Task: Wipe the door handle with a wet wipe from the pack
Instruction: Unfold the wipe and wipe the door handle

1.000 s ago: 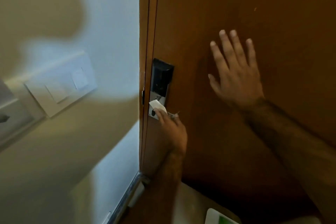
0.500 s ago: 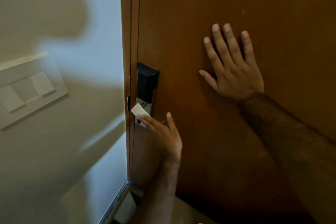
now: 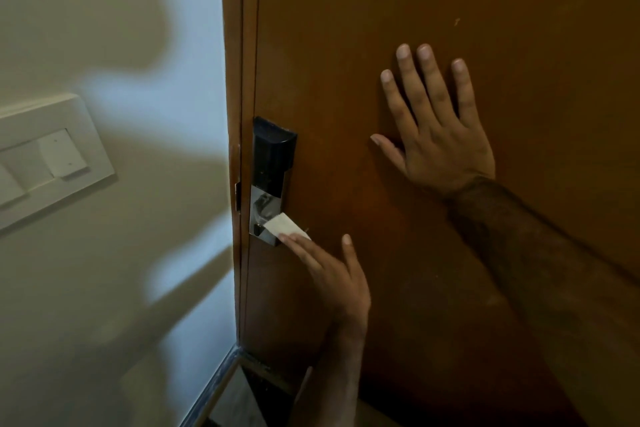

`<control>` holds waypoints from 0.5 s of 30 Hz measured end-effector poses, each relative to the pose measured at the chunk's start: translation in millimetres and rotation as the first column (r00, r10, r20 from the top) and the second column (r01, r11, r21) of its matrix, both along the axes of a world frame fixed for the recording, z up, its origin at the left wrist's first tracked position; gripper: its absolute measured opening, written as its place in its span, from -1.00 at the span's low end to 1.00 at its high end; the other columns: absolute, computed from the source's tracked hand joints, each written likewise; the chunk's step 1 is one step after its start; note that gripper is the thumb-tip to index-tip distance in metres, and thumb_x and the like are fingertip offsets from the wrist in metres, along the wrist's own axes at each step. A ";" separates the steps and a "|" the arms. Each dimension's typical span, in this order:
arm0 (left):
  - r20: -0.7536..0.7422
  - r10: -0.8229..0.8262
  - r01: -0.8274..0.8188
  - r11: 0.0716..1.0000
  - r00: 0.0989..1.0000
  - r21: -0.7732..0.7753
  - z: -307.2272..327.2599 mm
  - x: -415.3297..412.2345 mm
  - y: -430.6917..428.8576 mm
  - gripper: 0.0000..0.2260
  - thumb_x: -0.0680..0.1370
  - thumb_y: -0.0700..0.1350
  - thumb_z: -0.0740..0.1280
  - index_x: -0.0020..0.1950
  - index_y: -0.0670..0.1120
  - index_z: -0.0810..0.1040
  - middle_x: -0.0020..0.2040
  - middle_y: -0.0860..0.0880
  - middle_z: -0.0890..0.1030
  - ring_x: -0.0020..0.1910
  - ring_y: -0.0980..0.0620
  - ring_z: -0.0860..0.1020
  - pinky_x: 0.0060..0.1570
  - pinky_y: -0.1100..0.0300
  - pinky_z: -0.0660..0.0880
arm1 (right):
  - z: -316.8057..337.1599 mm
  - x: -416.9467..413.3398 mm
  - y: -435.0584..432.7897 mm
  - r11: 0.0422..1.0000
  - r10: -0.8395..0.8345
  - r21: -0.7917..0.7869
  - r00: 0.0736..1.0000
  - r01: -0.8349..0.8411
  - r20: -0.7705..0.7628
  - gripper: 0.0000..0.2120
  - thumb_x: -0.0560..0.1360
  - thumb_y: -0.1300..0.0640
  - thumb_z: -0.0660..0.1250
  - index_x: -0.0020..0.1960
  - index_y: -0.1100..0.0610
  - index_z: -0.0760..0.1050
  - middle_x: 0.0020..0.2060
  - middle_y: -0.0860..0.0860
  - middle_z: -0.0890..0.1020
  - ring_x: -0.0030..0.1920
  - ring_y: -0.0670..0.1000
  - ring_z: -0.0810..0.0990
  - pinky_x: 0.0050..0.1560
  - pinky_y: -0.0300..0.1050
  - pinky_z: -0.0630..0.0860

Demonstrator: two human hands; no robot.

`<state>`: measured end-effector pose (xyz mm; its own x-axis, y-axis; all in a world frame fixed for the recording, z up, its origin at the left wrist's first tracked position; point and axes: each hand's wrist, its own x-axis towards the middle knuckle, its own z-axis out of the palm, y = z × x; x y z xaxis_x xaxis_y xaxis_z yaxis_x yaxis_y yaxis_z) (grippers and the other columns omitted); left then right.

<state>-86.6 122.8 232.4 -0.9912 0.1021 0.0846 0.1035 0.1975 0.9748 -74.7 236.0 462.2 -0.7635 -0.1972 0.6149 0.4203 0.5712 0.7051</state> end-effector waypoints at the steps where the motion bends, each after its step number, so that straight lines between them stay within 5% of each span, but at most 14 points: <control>1: -0.024 -0.031 0.031 1.000 0.999 -0.003 -4.5 4.6 -0.8 -0.18 0.65 0.32 0.12 0.66 0.02 -0.33 0.73 -0.09 -0.28 0.60 -0.22 0.27 0.41 0.06 0.40 | 0.5 0.0 0.0 1.000 -0.001 0.002 1.000 0.001 -0.002 -0.24 0.75 -0.26 -0.07 0.75 0.22 -0.08 0.72 0.25 0.03 0.71 0.27 0.03 0.65 0.31 -0.11; 8: 0.125 0.104 -0.121 0.983 0.987 0.139 14.4 -73.3 -6.4 -0.19 0.69 0.21 0.18 0.71 -0.13 -0.21 0.74 -0.11 -0.22 0.68 -0.21 0.08 0.56 -0.13 0.32 | -0.2 -0.5 0.9 1.000 0.017 -0.020 1.000 -0.017 0.003 -0.24 0.76 -0.25 -0.07 0.76 0.22 -0.11 0.72 0.25 0.00 0.72 0.27 0.00 0.65 0.31 -0.17; 10: 0.104 0.127 -0.141 0.981 0.986 0.133 18.5 -48.3 -5.1 -0.19 0.69 0.23 0.17 0.71 -0.16 -0.17 0.74 -0.14 -0.17 0.65 -0.11 0.09 0.56 0.21 0.18 | -1.1 -0.9 1.0 1.000 0.019 -0.021 1.000 -0.019 0.000 -0.24 0.76 -0.25 -0.07 0.76 0.22 -0.11 0.72 0.25 -0.01 0.72 0.27 0.00 0.65 0.31 -0.17; 12: 0.039 0.078 -0.082 0.991 0.996 0.108 12.0 -12.7 0.8 -0.17 0.67 0.30 0.13 0.71 -0.08 -0.22 0.74 -0.10 -0.20 0.56 0.01 0.11 0.34 0.49 0.16 | -0.8 -0.7 1.2 0.999 0.019 -0.025 1.000 -0.019 0.002 -0.24 0.76 -0.25 -0.07 0.76 0.21 -0.12 0.72 0.25 -0.01 0.72 0.27 -0.01 0.65 0.31 -0.17; 15: 0.034 0.028 -0.030 0.996 0.999 0.084 1.9 -25.5 -1.6 -0.18 0.68 0.28 0.14 0.70 -0.06 -0.27 0.71 -0.03 -0.32 0.63 -0.16 0.21 0.43 0.12 0.41 | -0.6 -0.4 1.1 1.000 0.017 -0.016 1.000 -0.017 -0.001 -0.24 0.76 -0.25 -0.07 0.75 0.22 -0.11 0.72 0.25 0.00 0.71 0.28 0.01 0.65 0.32 -0.14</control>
<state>-112.0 121.2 234.3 -0.9960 0.0672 0.0593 0.0669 0.1170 0.9909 -75.1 237.2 461.6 -0.7594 -0.2004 0.6190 0.4112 0.5895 0.6953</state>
